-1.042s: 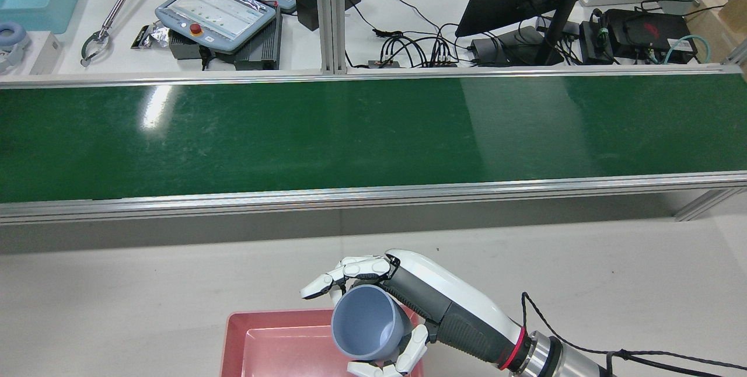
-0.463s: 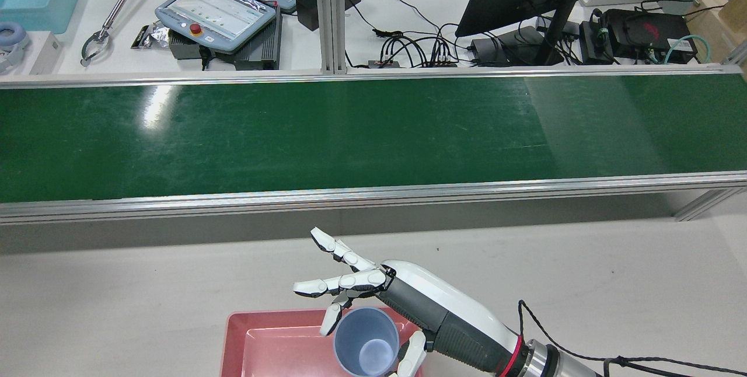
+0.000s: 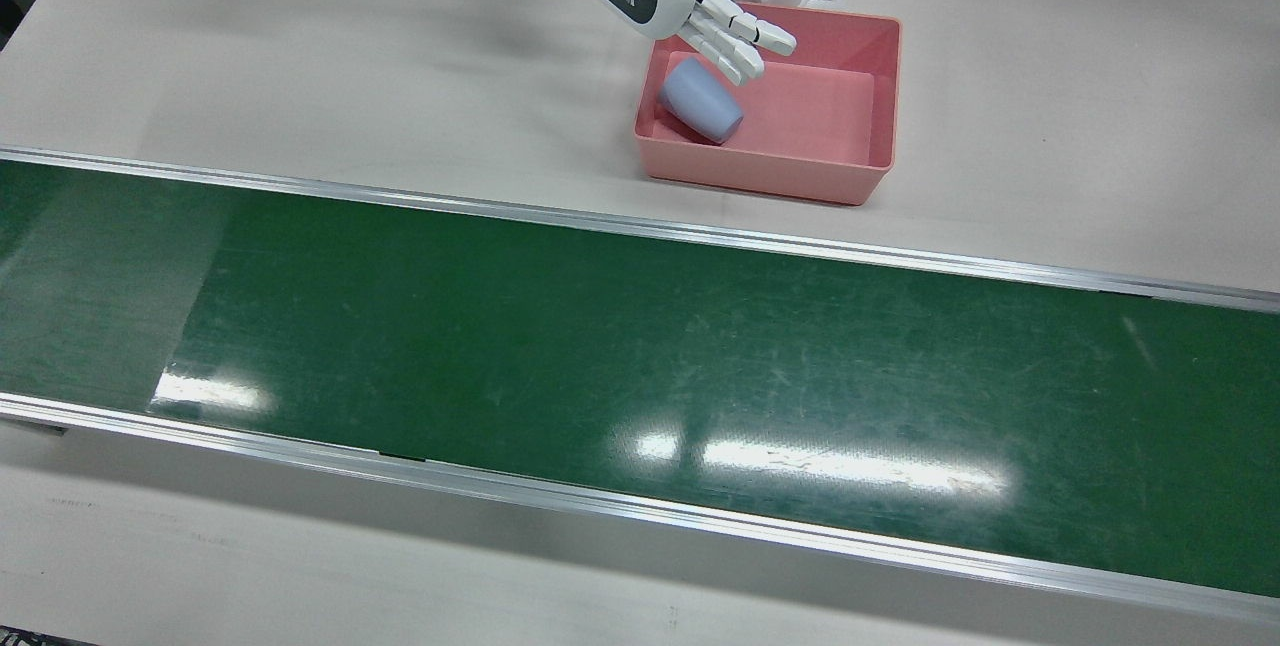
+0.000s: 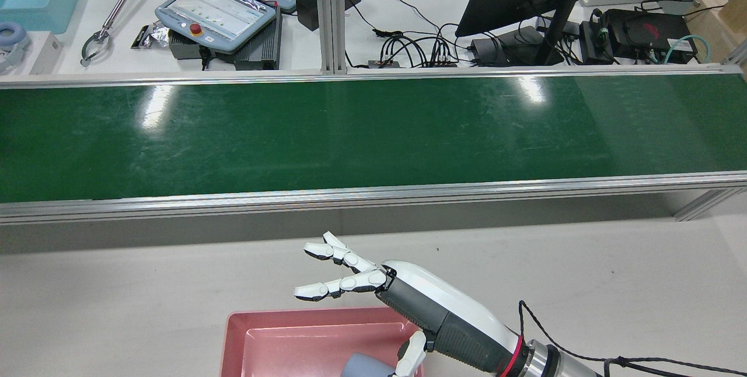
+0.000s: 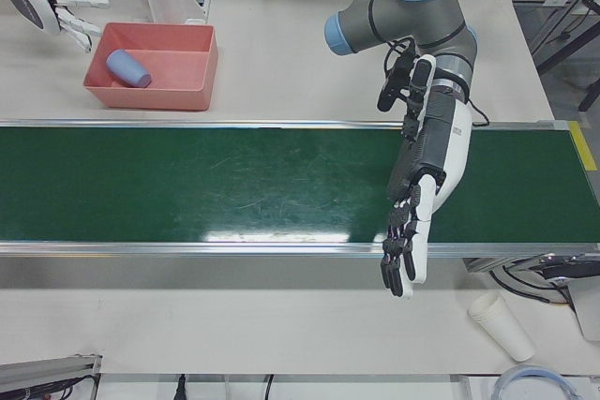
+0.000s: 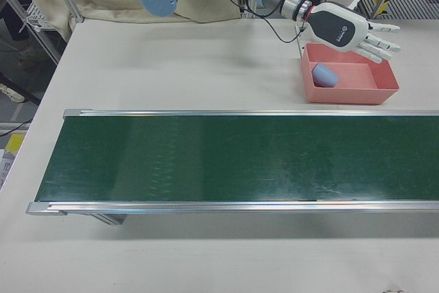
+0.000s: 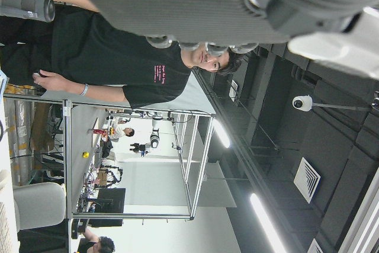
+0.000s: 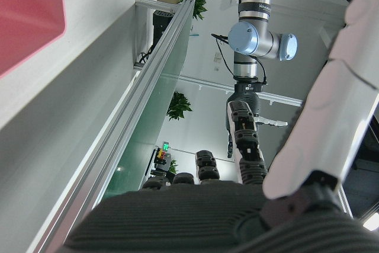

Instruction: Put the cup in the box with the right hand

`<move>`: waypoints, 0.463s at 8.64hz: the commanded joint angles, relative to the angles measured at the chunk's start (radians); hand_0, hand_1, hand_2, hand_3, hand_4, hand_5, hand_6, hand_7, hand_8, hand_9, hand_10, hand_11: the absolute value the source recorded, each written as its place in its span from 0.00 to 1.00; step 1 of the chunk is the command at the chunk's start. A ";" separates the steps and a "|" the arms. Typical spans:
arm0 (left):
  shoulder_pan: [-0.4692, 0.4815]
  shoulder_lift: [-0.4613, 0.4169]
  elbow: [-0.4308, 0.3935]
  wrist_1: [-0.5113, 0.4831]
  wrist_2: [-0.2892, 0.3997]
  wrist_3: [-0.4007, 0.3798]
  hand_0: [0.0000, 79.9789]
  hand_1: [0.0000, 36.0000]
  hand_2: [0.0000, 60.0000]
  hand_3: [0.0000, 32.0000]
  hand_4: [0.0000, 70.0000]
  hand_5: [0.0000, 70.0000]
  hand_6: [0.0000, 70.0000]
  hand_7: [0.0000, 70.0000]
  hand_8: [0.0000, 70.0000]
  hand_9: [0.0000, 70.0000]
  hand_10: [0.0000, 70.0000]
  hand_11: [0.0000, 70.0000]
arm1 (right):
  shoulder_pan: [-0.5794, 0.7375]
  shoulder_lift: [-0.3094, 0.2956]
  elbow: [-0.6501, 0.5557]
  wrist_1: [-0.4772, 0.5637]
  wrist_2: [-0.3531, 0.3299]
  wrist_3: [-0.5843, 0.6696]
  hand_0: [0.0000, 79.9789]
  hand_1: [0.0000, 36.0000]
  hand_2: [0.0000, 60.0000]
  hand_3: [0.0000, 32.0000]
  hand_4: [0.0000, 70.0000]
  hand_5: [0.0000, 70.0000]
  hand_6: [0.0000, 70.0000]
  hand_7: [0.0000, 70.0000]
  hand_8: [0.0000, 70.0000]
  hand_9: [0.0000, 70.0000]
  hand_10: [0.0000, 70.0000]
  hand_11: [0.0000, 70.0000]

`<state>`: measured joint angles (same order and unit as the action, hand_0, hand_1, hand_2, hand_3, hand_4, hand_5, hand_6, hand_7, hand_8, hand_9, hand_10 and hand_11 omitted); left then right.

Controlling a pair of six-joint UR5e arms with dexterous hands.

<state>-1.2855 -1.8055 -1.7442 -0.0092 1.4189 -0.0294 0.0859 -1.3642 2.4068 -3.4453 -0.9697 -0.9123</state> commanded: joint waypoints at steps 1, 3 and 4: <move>0.000 0.000 0.000 0.000 0.000 0.000 0.00 0.00 0.00 0.00 0.00 0.00 0.00 0.00 0.00 0.00 0.00 0.00 | 0.074 -0.003 0.014 0.000 0.000 0.013 0.63 0.21 0.02 0.00 0.16 0.05 0.06 0.23 0.00 0.02 0.00 0.02; 0.000 0.000 0.000 0.000 0.000 0.000 0.00 0.00 0.00 0.00 0.00 0.00 0.00 0.00 0.00 0.00 0.00 0.00 | 0.337 -0.016 -0.009 -0.012 -0.001 0.120 0.63 0.22 0.00 0.00 0.18 0.05 0.07 0.26 0.00 0.03 0.00 0.03; 0.000 0.000 0.000 0.000 0.000 -0.001 0.00 0.00 0.00 0.00 0.00 0.00 0.00 0.00 0.00 0.00 0.00 0.00 | 0.497 -0.056 -0.041 -0.012 -0.003 0.186 0.64 0.31 0.04 0.00 0.17 0.06 0.08 0.32 0.00 0.04 0.02 0.05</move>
<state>-1.2854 -1.8055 -1.7441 -0.0092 1.4189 -0.0291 0.2841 -1.3720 2.4093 -3.4500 -0.9699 -0.8460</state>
